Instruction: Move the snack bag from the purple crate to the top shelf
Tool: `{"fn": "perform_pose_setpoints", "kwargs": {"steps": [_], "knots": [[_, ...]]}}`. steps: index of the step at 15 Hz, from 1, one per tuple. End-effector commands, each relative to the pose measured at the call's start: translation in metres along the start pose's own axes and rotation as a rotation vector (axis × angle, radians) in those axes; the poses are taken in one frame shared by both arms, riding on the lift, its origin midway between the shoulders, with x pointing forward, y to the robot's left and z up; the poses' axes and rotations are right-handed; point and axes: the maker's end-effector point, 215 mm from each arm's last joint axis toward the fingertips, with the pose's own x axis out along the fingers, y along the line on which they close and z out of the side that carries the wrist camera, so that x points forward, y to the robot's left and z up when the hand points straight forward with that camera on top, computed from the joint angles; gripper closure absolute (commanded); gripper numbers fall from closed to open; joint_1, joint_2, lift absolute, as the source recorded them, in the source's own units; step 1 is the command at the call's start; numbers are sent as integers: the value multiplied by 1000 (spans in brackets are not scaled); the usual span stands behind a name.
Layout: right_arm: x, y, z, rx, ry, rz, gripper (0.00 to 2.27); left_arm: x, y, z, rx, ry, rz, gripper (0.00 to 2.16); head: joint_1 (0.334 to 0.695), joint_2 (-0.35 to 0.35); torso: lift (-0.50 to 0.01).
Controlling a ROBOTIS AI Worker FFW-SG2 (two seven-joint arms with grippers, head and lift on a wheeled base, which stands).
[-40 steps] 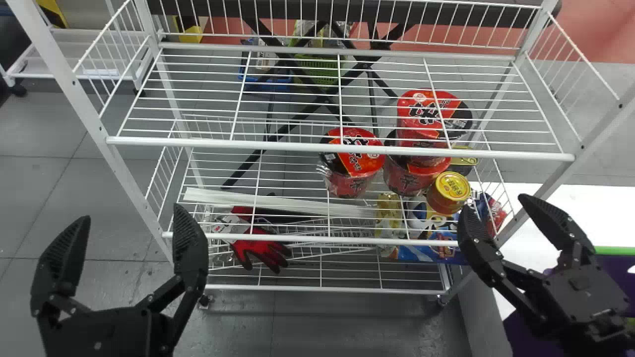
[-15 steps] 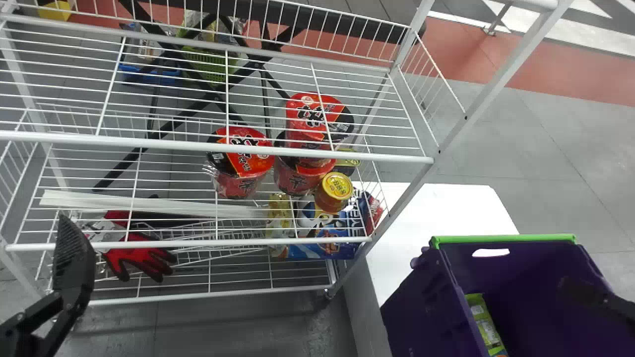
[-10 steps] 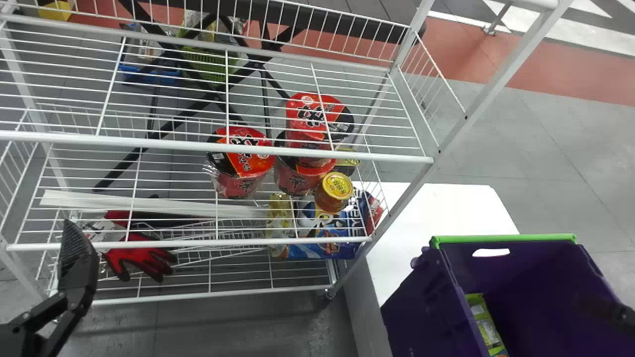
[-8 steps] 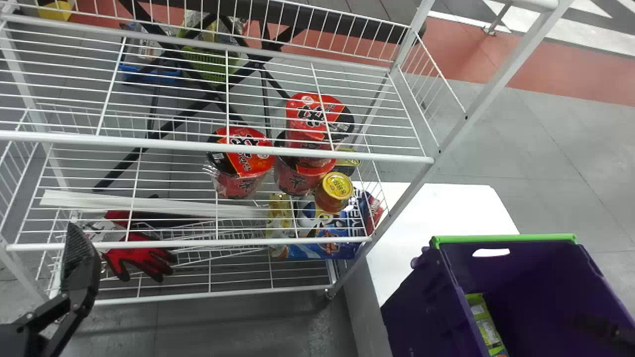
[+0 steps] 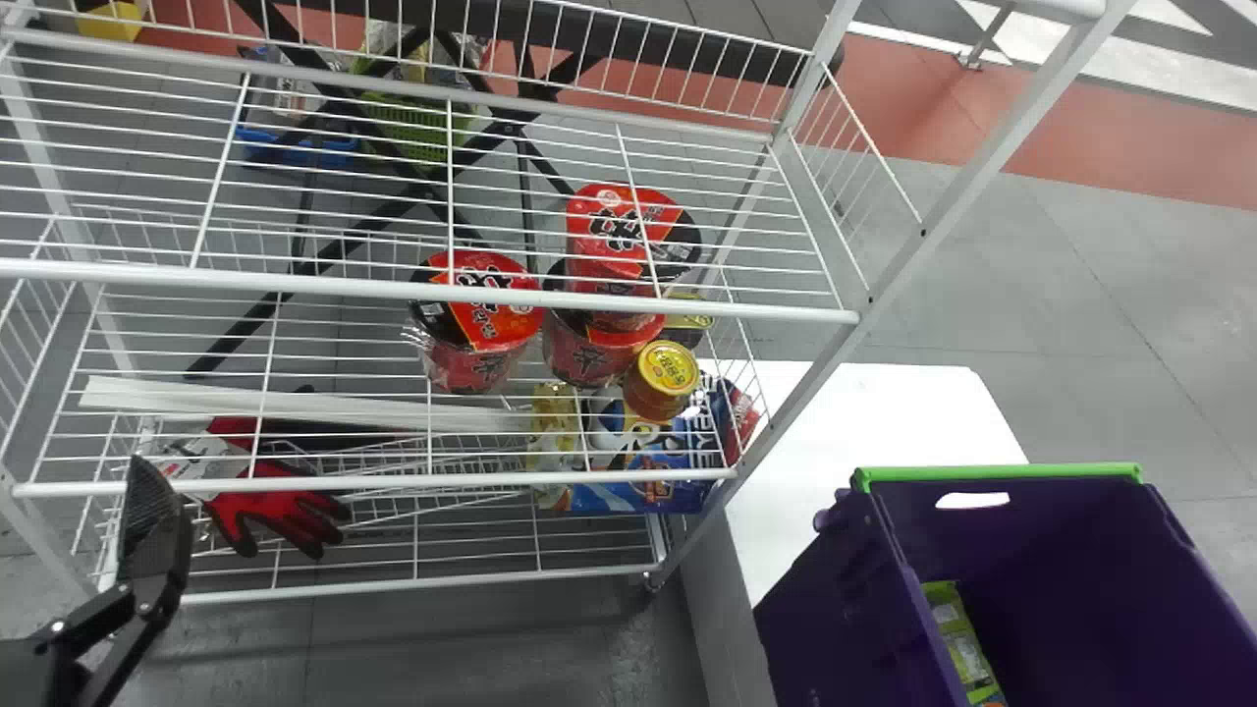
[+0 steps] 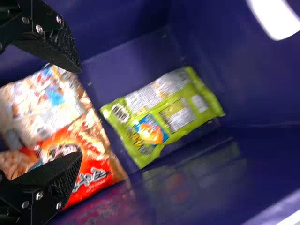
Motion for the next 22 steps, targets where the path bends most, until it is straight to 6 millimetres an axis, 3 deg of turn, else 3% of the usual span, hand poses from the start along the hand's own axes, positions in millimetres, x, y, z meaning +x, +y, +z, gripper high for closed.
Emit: {"fn": "perform_pose_setpoints", "kwargs": {"steps": [1, 4, 10, 14, 17, 22], "knots": [[23, -22, -16, -94, 84, -25, 218, 2, 5, -4, -5, 7, 10, 73, 695, -350, -454], [50, -42, -33, -204, 146, 10, 218, 6, 11, -10, -6, 16, 13, 70, 695, -350, -454], [83, -43, -56, -409, 230, 54, 218, 7, 14, -16, -15, 27, 13, 73, 695, -350, -454], [100, -42, -88, -442, 283, 84, 218, 6, 16, -21, -12, 37, 15, 70, 695, -350, -454], [103, -49, -111, -435, 302, 83, 218, 7, 20, -28, -6, 48, 17, 70, 695, -350, -454], [88, -75, -140, -356, 267, 49, 350, 14, 18, -31, -28, 47, 3, 70, 695, -350, -454]]}}
